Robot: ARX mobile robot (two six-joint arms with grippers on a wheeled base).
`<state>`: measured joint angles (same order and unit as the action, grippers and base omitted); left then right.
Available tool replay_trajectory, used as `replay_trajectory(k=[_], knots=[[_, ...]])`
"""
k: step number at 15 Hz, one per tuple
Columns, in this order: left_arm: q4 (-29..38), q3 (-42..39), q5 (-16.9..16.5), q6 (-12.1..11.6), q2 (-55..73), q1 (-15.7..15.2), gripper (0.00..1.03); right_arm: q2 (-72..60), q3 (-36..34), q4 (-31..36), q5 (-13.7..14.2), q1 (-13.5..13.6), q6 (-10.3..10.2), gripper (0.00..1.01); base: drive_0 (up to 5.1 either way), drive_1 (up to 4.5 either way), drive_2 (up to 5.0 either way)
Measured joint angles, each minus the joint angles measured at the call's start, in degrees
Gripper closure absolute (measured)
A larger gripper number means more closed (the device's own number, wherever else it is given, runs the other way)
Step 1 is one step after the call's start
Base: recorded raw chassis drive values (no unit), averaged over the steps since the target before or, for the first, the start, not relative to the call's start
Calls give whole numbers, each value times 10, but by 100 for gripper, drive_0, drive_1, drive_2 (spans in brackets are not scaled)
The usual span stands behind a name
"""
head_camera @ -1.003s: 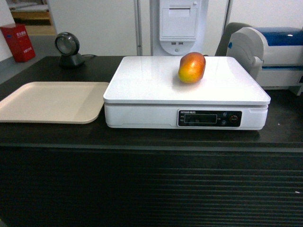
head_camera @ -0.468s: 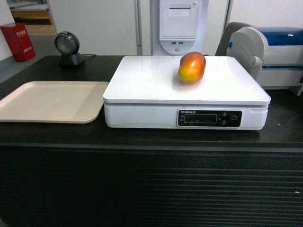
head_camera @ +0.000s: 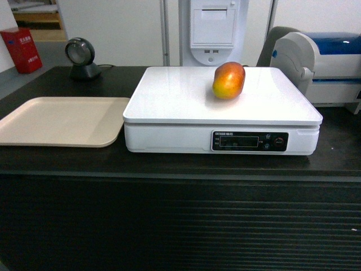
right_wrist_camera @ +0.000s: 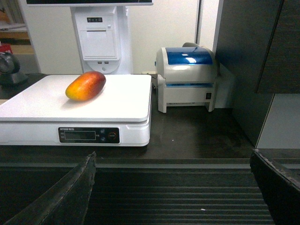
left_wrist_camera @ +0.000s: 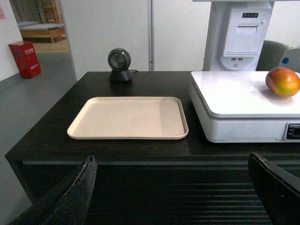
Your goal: Place dark red mango on scale at checkout
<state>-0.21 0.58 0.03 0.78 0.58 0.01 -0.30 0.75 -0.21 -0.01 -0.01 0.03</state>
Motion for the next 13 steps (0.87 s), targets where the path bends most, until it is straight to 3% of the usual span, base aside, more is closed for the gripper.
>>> replay_trajectory(k=[13], knots=[[1, 0, 0, 0, 0, 0, 5, 0, 0, 1, 0, 0, 0, 3, 0, 0, 0]])
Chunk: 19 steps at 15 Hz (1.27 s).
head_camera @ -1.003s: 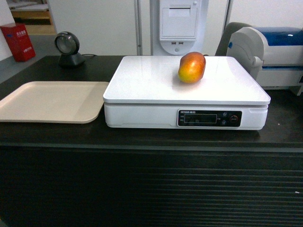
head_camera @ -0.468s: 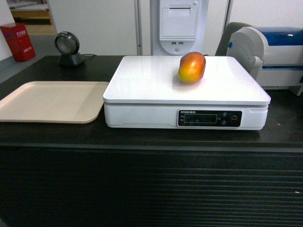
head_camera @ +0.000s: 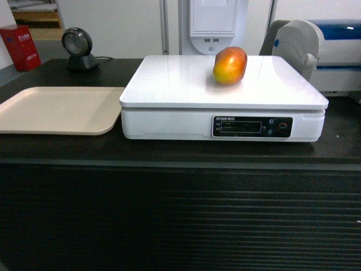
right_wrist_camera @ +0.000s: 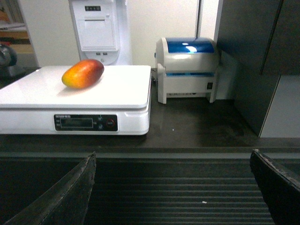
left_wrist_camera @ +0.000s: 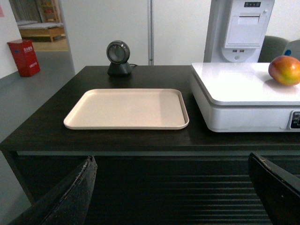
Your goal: Place dark red mango on scale at checkout
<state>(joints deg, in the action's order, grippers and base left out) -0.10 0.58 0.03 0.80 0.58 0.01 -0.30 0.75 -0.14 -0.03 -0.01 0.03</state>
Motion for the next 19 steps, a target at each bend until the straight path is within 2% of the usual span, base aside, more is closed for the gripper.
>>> replay_trajectory(k=[19], knots=[[-1, 0, 0, -2, 0, 0, 5, 0, 0, -1, 0, 0, 0, 3, 0, 0, 0]])
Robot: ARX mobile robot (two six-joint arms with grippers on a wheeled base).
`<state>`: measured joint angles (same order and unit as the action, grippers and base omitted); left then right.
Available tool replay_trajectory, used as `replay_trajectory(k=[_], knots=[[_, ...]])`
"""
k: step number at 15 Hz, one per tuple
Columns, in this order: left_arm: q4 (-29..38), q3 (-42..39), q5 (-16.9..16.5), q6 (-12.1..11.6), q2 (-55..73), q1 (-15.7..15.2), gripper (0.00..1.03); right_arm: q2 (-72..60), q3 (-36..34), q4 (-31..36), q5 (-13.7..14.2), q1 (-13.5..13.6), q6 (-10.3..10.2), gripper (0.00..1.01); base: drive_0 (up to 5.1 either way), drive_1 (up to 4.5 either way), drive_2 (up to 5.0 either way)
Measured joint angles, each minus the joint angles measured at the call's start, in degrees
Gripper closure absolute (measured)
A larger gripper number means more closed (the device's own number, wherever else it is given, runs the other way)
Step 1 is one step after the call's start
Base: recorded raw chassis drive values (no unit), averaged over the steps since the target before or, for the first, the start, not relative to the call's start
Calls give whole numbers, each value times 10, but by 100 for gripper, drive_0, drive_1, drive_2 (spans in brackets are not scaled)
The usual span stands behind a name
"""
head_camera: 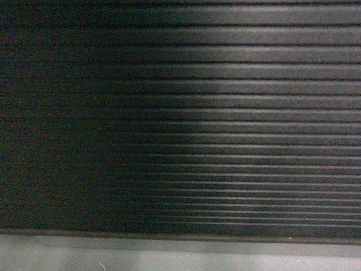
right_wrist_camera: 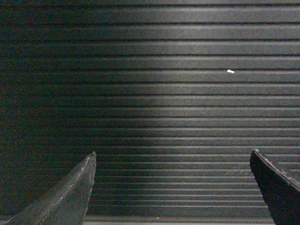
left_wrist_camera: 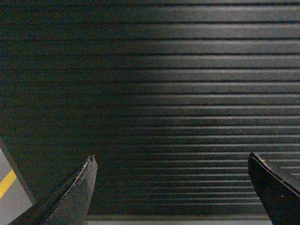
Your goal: Place dark red mango on scale at checkout
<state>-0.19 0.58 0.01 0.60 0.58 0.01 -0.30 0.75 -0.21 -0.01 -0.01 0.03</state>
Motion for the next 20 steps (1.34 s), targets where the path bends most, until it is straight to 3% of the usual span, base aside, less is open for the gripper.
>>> replay_trajectory(k=[20], knots=[[-2, 0, 0, 0, 0, 0, 5, 0, 0, -1, 0, 0, 0, 3, 0, 0, 0]])
